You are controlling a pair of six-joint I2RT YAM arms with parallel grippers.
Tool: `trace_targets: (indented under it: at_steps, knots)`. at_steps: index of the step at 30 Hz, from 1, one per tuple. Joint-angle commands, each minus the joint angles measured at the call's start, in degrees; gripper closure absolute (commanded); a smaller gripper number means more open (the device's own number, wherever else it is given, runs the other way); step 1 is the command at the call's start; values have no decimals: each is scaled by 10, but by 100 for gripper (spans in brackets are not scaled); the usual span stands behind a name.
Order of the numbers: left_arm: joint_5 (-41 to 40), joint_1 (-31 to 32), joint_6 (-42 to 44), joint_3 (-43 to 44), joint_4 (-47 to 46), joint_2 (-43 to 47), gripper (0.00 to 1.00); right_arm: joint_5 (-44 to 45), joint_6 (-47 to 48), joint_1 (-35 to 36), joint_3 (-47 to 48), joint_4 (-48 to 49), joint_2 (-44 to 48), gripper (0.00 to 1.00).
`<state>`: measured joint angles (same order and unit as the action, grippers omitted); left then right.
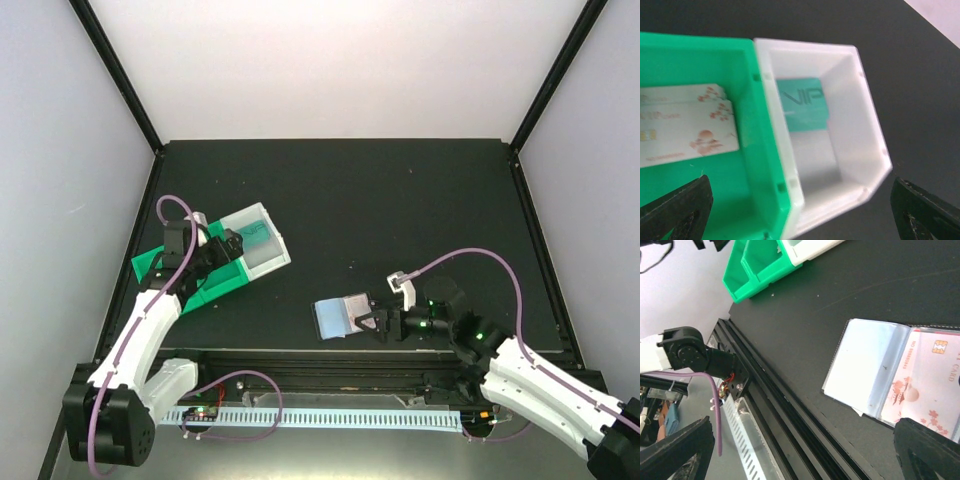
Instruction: Take the credit cards out of the card holder
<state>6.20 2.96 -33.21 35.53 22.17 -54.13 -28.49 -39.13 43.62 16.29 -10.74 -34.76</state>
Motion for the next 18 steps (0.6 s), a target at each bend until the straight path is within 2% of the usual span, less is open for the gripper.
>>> trace_targets:
  at_steps: [1,6,8,13,18]
  knots:
    - [115,0,42,22,46,28,1,19,0,-1,20,-19,-17,3]
    - [223,4,42,14,57,40,1,51,11,-1,29,-44,-56,14]
    - [255,14,38,2,50,48,1,64,15,-1,33,-49,-73,22]
    - [271,44,29,-26,45,83,1,98,17,-1,30,-43,-107,51]
    - [269,86,9,-45,51,125,3,137,24,-1,29,-38,-142,66]
